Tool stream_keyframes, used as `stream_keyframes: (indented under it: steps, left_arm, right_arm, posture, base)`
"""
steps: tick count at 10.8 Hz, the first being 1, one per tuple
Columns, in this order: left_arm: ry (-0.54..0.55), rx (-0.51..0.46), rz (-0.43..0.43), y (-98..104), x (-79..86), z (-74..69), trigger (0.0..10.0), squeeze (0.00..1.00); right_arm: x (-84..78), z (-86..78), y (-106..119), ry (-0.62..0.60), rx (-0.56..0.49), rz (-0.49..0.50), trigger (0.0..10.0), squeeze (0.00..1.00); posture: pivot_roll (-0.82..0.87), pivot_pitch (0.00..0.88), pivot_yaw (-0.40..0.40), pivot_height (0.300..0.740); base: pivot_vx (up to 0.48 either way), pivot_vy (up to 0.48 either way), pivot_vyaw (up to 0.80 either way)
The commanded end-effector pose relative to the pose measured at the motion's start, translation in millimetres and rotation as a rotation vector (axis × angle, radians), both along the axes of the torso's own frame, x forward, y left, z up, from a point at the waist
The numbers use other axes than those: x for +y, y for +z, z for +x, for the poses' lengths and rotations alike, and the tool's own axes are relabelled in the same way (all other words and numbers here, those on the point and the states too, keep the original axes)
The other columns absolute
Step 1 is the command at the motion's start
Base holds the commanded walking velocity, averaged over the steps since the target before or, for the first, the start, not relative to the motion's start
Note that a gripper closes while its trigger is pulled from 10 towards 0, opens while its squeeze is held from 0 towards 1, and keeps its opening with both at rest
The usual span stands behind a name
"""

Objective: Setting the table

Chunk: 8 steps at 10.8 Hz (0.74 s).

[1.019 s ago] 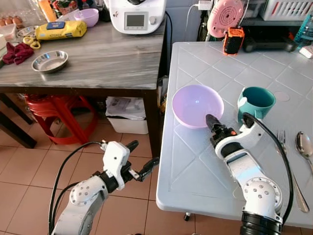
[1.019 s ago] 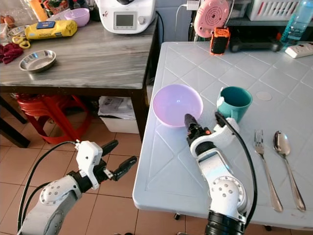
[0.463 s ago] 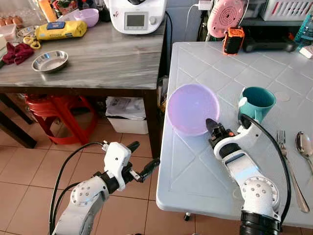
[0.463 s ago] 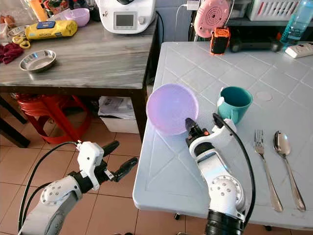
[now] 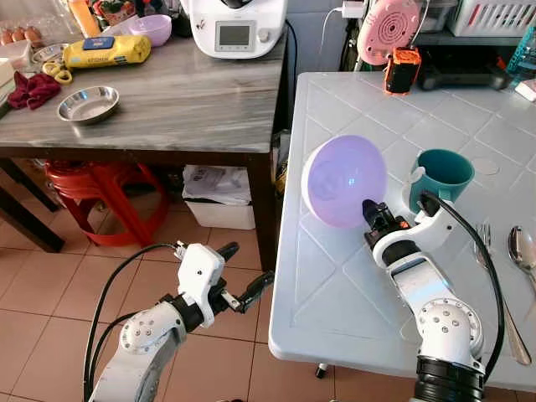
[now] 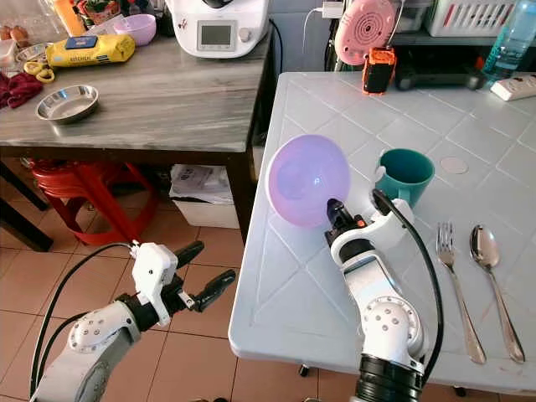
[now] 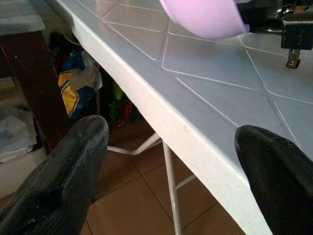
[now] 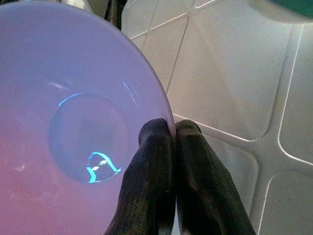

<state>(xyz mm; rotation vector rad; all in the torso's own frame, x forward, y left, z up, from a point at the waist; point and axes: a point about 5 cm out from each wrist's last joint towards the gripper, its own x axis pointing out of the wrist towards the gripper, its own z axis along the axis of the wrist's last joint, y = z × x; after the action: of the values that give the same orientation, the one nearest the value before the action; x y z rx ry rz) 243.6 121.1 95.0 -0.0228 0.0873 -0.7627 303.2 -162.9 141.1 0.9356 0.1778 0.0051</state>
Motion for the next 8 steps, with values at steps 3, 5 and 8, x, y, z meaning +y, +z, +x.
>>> stream_keyframes:
  steps: [3,5,8]
  left_arm:
    - [0.001,-0.010,0.003,1.9,4.5,-0.8,10.0,0.00]
    - [0.020,-0.005,-0.043,6.0,6.3,3.5,10.0,0.00]
    - [0.060,0.062,-0.180,11.0,6.0,10.6,10.0,0.00]
  right_arm:
    - [3.1,-0.6,-0.3,0.033,-0.009,-0.155,0.0,0.00]
    - [6.7,0.3,4.1,0.047,-0.036,-0.238,0.0,0.00]
    - [7.9,1.3,6.4,0.042,-0.060,-0.300,3.3,0.00]
  posture:
    - [-0.05,0.113,0.078,0.740]
    - [-0.05,0.110,0.074,0.740]
    - [-0.05,0.103,0.065,0.740]
  base:
    - [0.000,0.000,0.00]
    - [0.000,0.000,0.00]
    - [0.000,0.000,0.00]
